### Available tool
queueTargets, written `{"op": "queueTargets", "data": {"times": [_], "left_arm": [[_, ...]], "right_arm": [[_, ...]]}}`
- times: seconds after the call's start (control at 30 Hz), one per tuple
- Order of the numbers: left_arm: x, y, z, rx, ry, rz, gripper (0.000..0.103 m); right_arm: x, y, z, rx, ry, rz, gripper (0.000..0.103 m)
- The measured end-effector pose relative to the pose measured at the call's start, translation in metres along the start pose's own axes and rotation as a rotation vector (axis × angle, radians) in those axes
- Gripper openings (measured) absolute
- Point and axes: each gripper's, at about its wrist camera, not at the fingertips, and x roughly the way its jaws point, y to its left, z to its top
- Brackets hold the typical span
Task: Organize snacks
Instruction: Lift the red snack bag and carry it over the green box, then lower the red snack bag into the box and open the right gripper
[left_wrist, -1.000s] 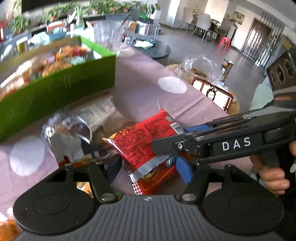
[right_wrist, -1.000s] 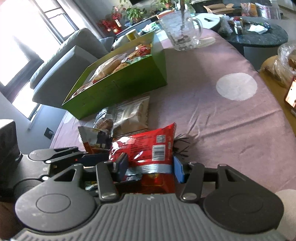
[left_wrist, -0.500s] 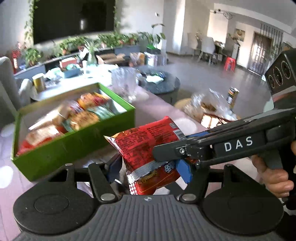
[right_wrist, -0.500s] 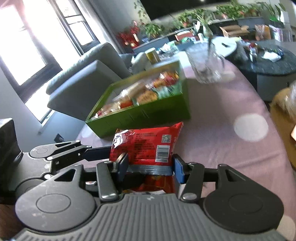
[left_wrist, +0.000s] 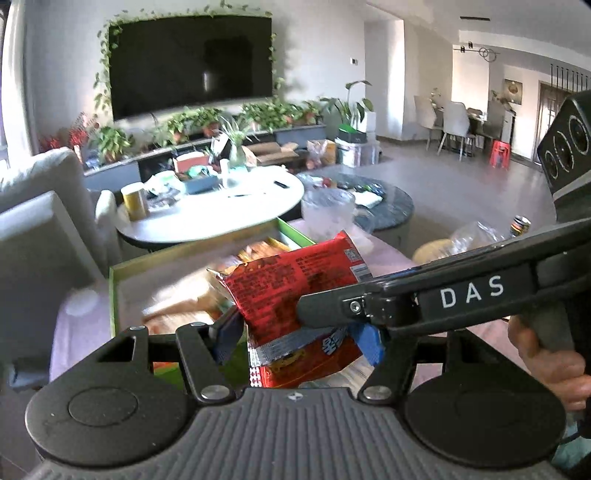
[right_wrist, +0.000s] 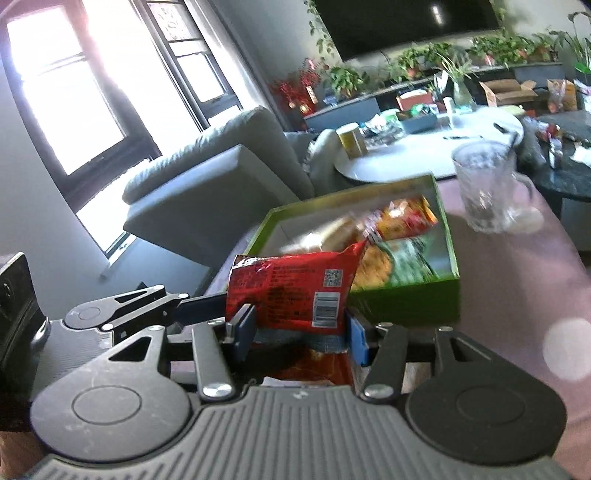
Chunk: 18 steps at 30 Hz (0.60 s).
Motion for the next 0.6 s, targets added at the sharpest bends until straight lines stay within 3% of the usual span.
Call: {"op": "queueTargets", "data": {"times": [0.37,0.6], "left_arm": [[0.026,0.047,0.024,-0.018,0.007,0.065,0.063],[0.045,0.068,0.035,-0.020,0.010,0.088,0.064]], "right_arm": [[0.041,-0.003,0.038,0.043,-0.012,0.088,0.053],[0.062,0.001,0.055,0.046,-0.019,0.098,0.054]]}}
